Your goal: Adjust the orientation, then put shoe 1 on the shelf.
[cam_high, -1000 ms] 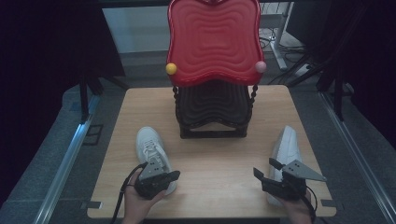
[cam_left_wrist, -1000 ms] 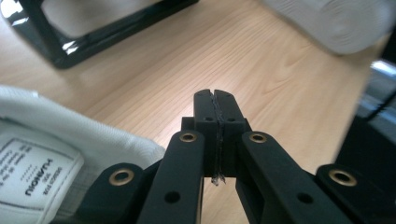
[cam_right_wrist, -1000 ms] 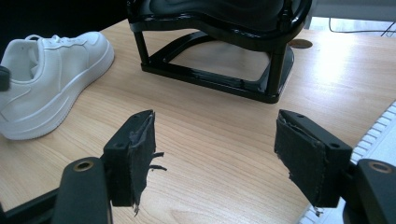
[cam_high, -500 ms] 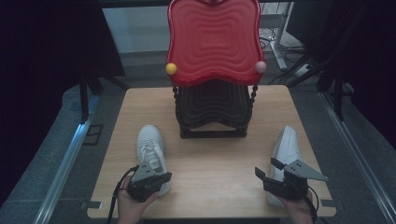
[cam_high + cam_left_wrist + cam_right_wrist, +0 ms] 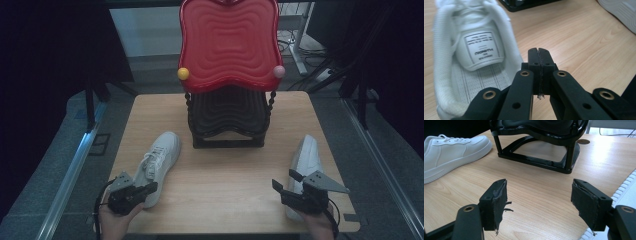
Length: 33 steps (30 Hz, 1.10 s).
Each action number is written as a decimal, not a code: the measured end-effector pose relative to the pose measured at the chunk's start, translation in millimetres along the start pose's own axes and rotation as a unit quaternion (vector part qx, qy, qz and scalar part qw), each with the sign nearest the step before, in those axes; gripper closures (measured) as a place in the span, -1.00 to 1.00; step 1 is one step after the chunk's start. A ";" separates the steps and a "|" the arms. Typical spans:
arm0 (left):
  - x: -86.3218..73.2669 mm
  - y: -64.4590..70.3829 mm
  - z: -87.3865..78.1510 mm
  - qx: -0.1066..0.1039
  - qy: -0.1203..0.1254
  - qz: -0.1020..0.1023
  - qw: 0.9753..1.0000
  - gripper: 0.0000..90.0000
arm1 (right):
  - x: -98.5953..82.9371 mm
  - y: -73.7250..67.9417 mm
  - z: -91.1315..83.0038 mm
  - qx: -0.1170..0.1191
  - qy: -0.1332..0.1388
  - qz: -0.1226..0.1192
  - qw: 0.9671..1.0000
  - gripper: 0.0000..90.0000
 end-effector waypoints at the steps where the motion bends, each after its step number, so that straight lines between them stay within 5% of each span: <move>1: -0.8 -8.7 -3.1 0.009 0.003 -0.009 1.000 1.00 | -0.4 0.1 0.6 0.000 -0.001 -0.001 1.000 -0.36; 9: -0.9 -10.7 -7.2 0.010 0.011 -0.008 1.000 0.87 | -2.5 -1.2 2.9 0.001 -0.005 -0.002 1.000 -0.36; 15: 18.5 -5.2 -13.0 0.004 0.059 -0.003 0.998 0.46 | -2.3 -2.4 2.5 0.001 -0.004 -0.003 1.000 -0.36; 20: 43.4 -24.6 -17.7 0.037 0.091 -0.008 0.995 0.21 | -0.6 -4.2 1.4 0.001 -0.002 -0.006 1.000 -0.36; 29: 65.6 -63.7 2.7 0.054 0.096 -0.019 0.994 0.14 | -2.4 -5.4 4.3 0.002 -0.007 -0.006 1.000 -0.36; 33: 66.5 -79.7 17.5 0.061 0.080 -0.021 0.995 0.14 | -5.0 -3.1 6.6 0.000 -0.010 -0.004 1.000 -0.36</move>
Point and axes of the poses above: each handheld gripper's, and its own axes: z roughly forward along the jaws, x roughly out of its top, y roughly to its right, the point moved 7 cm from there along z, roughly forward along the jaws, and after that the axes turned 8 degrees about x, right-handed, at the moved point
